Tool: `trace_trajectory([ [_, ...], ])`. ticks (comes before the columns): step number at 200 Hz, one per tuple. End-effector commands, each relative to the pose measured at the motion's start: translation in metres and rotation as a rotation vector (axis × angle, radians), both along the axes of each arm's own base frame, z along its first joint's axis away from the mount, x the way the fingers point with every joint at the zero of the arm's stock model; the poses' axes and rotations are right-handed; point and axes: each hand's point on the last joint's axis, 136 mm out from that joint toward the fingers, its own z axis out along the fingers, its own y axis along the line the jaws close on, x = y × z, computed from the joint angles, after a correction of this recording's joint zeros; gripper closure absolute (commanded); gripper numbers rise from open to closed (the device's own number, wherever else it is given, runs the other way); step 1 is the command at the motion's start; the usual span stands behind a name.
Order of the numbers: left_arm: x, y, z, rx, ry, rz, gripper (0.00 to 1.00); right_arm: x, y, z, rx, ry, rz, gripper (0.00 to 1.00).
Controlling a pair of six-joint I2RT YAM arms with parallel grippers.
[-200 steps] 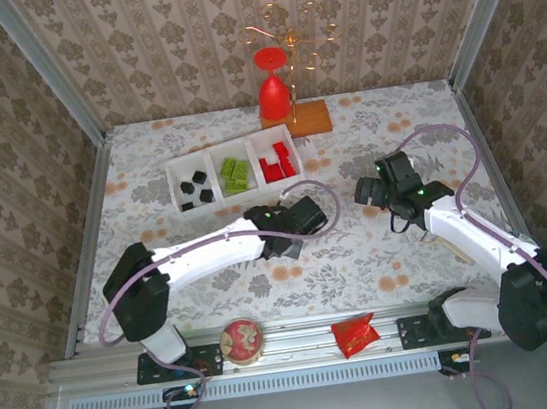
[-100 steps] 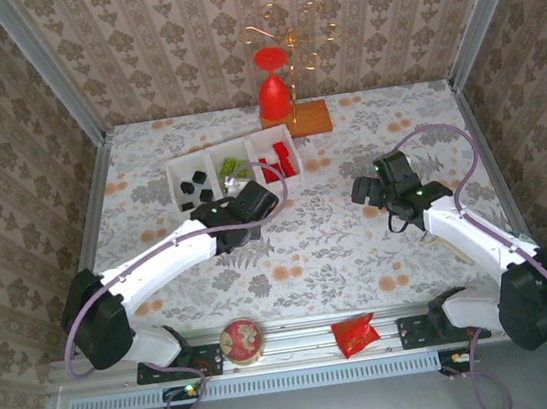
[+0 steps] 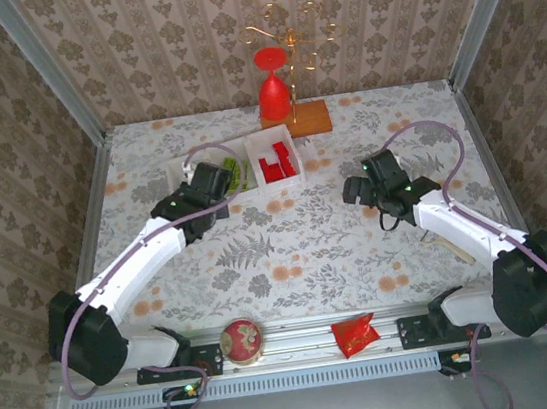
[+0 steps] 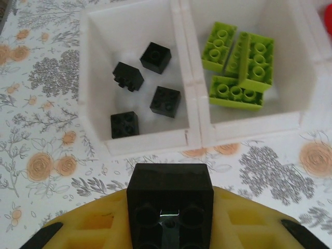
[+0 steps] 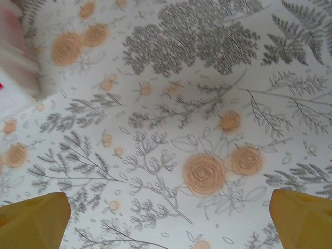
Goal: Sort the legos into containers by color
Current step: Place the lego in the container.
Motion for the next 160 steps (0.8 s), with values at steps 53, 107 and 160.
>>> trace_trajectory([
  [53,0.060,0.037,-0.020,-0.031,0.042,0.039,0.71,0.013,-0.001,0.009,-0.038,0.010,-0.056,0.00],
  [107,0.093,0.051,-0.045,-0.046,0.075,0.067,0.69,0.022,0.005,0.002,-0.058,0.042,-0.057,0.00],
  [160,0.114,0.048,-0.059,-0.061,0.085,0.057,0.63,0.027,0.009,0.000,-0.079,0.060,-0.054,0.00],
])
